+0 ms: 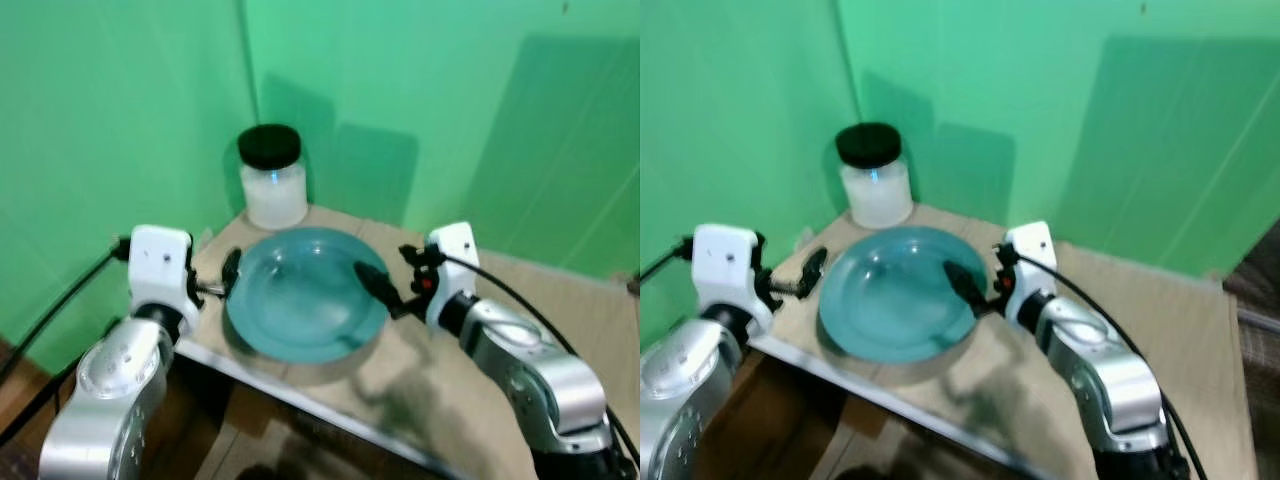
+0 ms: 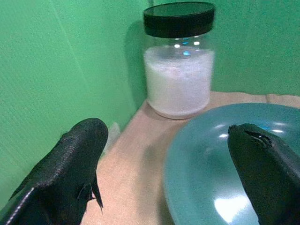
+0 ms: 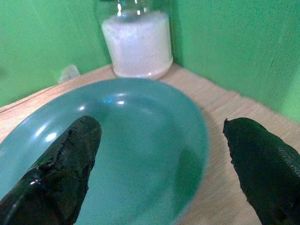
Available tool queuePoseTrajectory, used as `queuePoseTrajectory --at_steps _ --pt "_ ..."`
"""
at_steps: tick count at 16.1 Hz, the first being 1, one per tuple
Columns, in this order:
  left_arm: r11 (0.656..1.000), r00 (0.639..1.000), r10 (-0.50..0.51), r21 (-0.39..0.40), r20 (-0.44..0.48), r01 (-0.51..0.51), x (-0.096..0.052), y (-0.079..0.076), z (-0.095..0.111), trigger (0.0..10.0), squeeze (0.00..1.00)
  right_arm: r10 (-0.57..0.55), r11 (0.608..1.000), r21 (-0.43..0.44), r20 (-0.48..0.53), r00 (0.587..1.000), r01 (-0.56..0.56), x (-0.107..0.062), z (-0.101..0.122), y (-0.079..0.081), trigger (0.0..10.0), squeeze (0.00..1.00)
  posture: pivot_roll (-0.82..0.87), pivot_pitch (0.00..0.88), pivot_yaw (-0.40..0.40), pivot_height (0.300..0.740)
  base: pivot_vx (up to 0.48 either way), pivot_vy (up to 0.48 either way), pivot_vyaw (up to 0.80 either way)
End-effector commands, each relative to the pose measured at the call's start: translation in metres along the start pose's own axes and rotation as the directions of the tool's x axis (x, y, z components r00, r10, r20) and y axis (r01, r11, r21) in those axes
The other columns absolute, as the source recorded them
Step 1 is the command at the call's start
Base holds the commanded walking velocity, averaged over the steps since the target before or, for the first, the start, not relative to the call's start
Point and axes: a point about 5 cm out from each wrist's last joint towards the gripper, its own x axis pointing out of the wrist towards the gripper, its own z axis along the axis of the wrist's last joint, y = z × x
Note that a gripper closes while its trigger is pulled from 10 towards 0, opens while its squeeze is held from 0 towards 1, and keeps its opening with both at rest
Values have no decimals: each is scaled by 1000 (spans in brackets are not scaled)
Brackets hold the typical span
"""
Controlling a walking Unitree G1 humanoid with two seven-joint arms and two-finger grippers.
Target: Setting the table
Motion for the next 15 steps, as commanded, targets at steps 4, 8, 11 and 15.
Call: queuePoseTrajectory --at_steps 4,8,11,15 --pt "999 1000 16 44 -7 -15 -5 8 0 10000 0 89 996 17 -18 996 -88 2 0 2 10000 0 -43 21 28 740 0 0 0" --pt "982 982 -182 37 -51 184 -6 12 -3 10000 1000 40 980 195 -23 999 -35 19 0 -5 10000 1000 -39 14 20 740 0 0 0" --pt "933 937 -334 108 -100 344 5 14 -10 10000 1000 -22 978 205 -35 999 28 30 5 -16 10000 1000 -42 0 3 740 0 0 0" --pt "843 838 -519 58 -166 534 22 29 -27 10000 0 -82 982 167 -73 994 93 38 8 -35 10000 1000 -57 0 -16 740 0 0 0"
